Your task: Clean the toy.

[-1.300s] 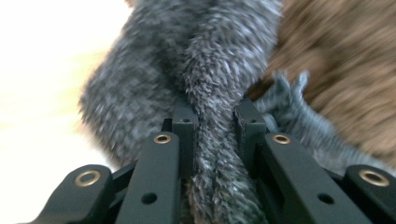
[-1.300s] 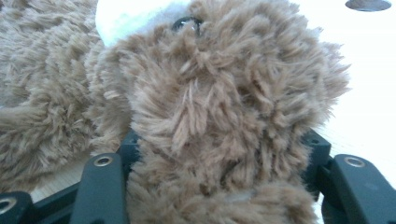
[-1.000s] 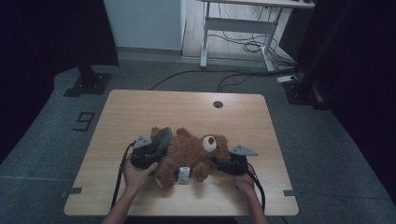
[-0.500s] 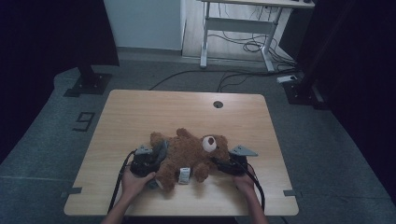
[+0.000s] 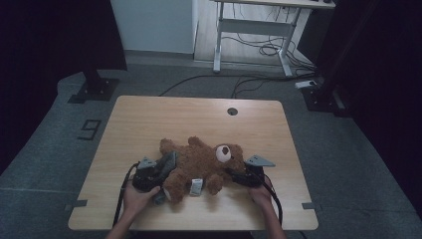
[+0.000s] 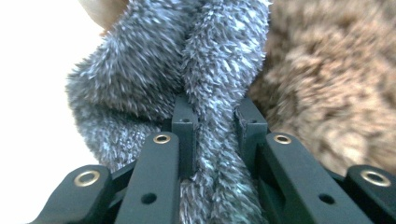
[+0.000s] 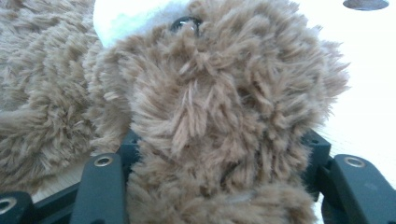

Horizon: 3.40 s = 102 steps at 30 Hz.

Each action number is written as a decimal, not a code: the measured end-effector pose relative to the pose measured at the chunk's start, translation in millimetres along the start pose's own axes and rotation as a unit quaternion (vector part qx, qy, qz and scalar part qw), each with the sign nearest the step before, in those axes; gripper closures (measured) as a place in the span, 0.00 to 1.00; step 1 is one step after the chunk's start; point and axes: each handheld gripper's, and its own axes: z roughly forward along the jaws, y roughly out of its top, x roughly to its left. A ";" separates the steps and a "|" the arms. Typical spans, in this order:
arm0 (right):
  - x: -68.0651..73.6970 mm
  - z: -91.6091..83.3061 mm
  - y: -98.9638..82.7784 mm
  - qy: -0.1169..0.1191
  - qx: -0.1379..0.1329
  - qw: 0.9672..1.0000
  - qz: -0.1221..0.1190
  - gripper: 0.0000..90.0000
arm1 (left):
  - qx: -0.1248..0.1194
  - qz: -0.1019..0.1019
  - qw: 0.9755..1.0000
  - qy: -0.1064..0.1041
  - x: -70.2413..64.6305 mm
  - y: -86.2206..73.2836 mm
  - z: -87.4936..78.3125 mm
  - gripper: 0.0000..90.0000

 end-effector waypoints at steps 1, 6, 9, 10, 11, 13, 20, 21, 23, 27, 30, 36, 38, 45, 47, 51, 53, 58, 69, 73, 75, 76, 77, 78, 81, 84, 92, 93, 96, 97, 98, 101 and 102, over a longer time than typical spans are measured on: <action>0.0 0.0 0.0 0.000 0.000 1.000 0.000 0.43 | -0.007 0.001 1.000 0.000 1.1 1.1 -4.0 0.82; 0.2 -0.1 0.0 0.000 0.000 1.000 0.000 0.43 | -0.030 0.004 1.000 0.005 5.5 5.2 -20.0 0.82; 0.3 -0.2 -0.1 -0.001 0.000 1.000 -0.001 0.43 | -0.044 0.005 0.999 0.013 9.2 5.3 -30.7 0.82; 0.3 -0.3 -0.1 0.000 0.000 1.000 -0.001 0.43 | -0.049 0.003 0.999 0.014 10.9 4.8 -34.8 0.82; 0.2 -0.3 -0.2 0.000 0.000 1.000 -0.001 0.43 | -0.052 0.003 0.999 0.016 12.8 4.0 -39.1 0.82; 0.2 -0.3 -0.2 0.000 0.000 1.000 -0.001 0.43 | -0.058 0.004 0.998 0.026 16.4 1.3 -48.3 0.82; 0.2 -0.5 -0.2 0.000 0.000 1.000 0.000 0.42 | -0.077 -0.003 0.995 0.066 29.6 -17.4 -82.4 0.81; 0.2 -0.6 -0.3 0.001 0.000 1.000 0.000 0.42 | -0.078 -0.005 0.995 0.069 31.5 -20.6 -86.6 0.81; 0.2 -0.8 -0.4 0.001 0.000 1.000 0.000 0.42 | -0.077 -0.004 0.994 0.077 34.6 -27.2 -94.6 0.81; 0.0 -1.1 -0.5 0.002 0.000 1.000 0.001 0.42 | -0.074 -0.008 0.993 0.089 40.0 -40.3 -107.8 0.81; 0.1 -1.1 -0.5 0.002 0.001 1.000 0.000 0.42 | -0.066 -0.010 0.993 0.099 44.2 -49.6 -112.9 0.81; 0.2 -1.3 -0.6 0.002 0.001 1.000 0.000 0.42 | -0.038 -0.028 0.992 0.113 57.1 -65.2 -108.4 0.79; 0.0 -1.3 -0.6 0.003 0.001 1.000 0.001 0.42 | -0.029 -0.032 0.992 0.119 60.6 -67.5 -102.7 0.75; 1.1 -1.9 -0.9 0.000 0.000 1.000 -0.002 0.41 | -0.028 -0.030 0.990 0.135 59.7 -57.9 -94.2 0.41; 1.4 -2.3 -0.7 -0.001 0.001 1.000 -0.002 0.40 | -0.036 -0.025 0.990 0.133 57.1 -52.7 -98.3 0.29; 2.8 -3.8 0.3 -0.001 -0.004 1.000 -0.004 0.28 | -0.068 -0.005 0.990 0.123 48.2 -41.2 -111.0 0.21; 2.1 -6.2 1.4 0.007 -0.009 1.000 0.002 0.20 | -0.085 -0.001 0.990 0.117 43.5 -34.7 -116.5 0.21; 4.9 -12.6 4.2 0.005 -0.028 1.000 0.002 0.14 | -0.126 0.017 0.988 0.087 21.6 -19.9 -123.3 0.22; 8.8 -31.8 8.7 -0.005 -0.061 0.998 -0.006 0.12 | -0.142 0.047 0.987 0.054 -16.4 11.8 -105.5 0.25; 8.4 -40.7 8.6 -0.004 -0.066 0.998 -0.007 0.12 | -0.135 0.050 0.989 0.031 -29.5 16.5 -94.1 0.27; 8.5 -43.8 7.7 -0.006 -0.065 0.998 -0.010 0.12 | -0.129 0.050 0.990 0.024 -34.1 15.8 -87.4 0.27; 8.6 -45.4 7.1 -0.007 -0.065 0.998 -0.011 0.12 | -0.125 0.050 0.991 0.021 -35.6 14.9 -84.1 0.27; 8.5 -47.3 6.6 -0.007 -0.064 0.998 -0.013 0.13 | -0.120 0.050 0.991 0.019 -36.6 13.9 -81.3 0.28; 8.9 -49.0 6.0 -0.006 -0.064 0.998 -0.013 0.13 | -0.117 0.049 0.992 0.018 -37.3 12.8 -79.0 0.28; 10.0 -55.9 3.6 -0.003 -0.063 0.998 -0.022 0.14 | -0.110 0.046 0.993 0.012 -38.9 8.5 -74.2 0.28; 10.7 -64.3 -1.4 -0.001 -0.066 0.998 -0.021 0.15 | -0.097 0.049 0.994 0.009 -40.5 1.5 -69.3 0.28; 13.8 -85.2 -24.4 -0.008 -0.068 0.998 -0.008 0.17 | -0.072 0.052 0.996 -0.003 -39.4 -22.0 -61.8 0.29; 14.1 -87.8 -27.4 -0.009 -0.066 0.998 -0.006 0.17 | -0.071 0.054 0.996 -0.001 -39.8 -24.0 -61.7 0.29; 15.2 -93.9 -37.5 -0.013 -0.060 0.998 0.003 0.18 | -0.069 0.054 0.996 0.005 -38.7 -29.2 -62.2 0.29; 15.8 -95.2 -41.2 -0.014 -0.056 0.998 0.006 0.18 | -0.069 0.052 0.996 0.007 -37.8 -30.7 -62.7 0.29; 16.7 -96.0 -45.2 -0.016 -0.052 0.998 0.008 0.19 | -0.069 0.050 0.996 0.009 -36.8 -32.4 -63.5 0.29; 20.5 -94.9 -55.5 -0.024 -0.029 0.999 0.008 0.19 | -0.067 0.048 0.997 0.014 -33.0 -36.1 -64.6 0.29; 21.3 -94.0 -57.1 -0.025 -0.021 0.999 0.005 0.20 | -0.068 0.044 0.997 0.013 -31.7 -36.6 -64.3 0.29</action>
